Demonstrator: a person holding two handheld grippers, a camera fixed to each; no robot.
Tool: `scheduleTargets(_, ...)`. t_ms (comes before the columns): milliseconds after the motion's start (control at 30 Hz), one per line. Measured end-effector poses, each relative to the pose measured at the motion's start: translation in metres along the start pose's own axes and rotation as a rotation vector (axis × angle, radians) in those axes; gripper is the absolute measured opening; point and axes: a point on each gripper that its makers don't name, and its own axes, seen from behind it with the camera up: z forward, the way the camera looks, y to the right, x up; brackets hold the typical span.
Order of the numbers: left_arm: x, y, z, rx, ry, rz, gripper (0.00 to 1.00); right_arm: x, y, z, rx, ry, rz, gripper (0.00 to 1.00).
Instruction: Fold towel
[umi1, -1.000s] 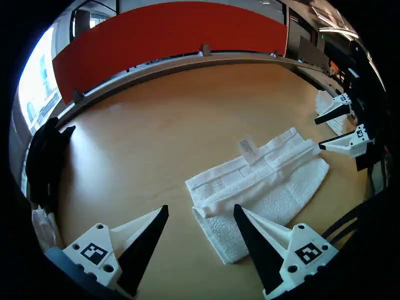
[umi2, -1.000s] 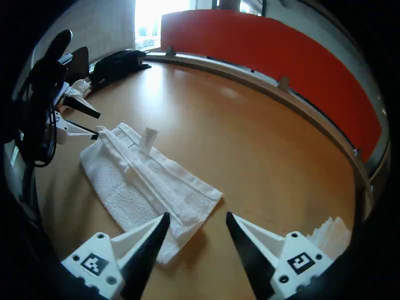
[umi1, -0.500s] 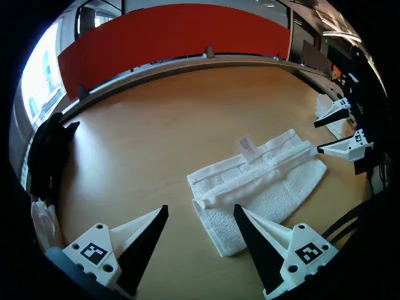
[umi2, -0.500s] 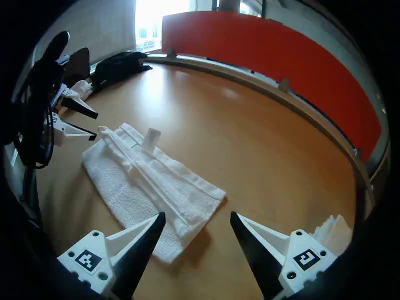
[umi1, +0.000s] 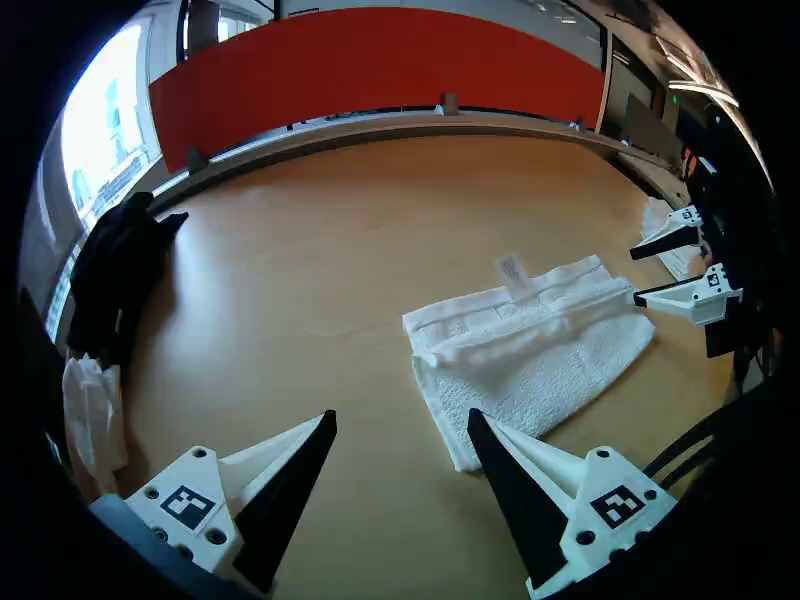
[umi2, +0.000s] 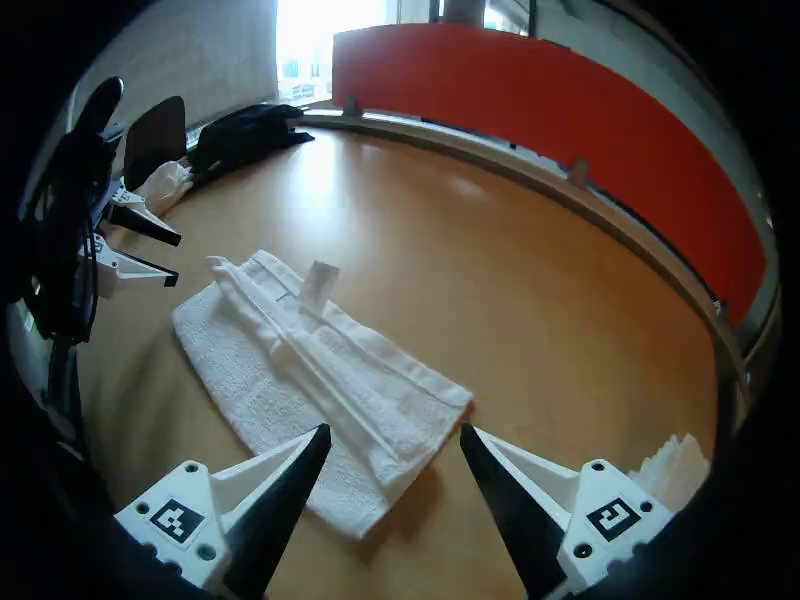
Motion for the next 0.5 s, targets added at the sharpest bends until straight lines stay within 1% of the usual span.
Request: scheduleTargets(500,-0.034,-0.032,-0.029,0.072,-0.004,-0.08,0.98,0.027,-0.046,0.031,0.069,0.009,-0.064,1.0)
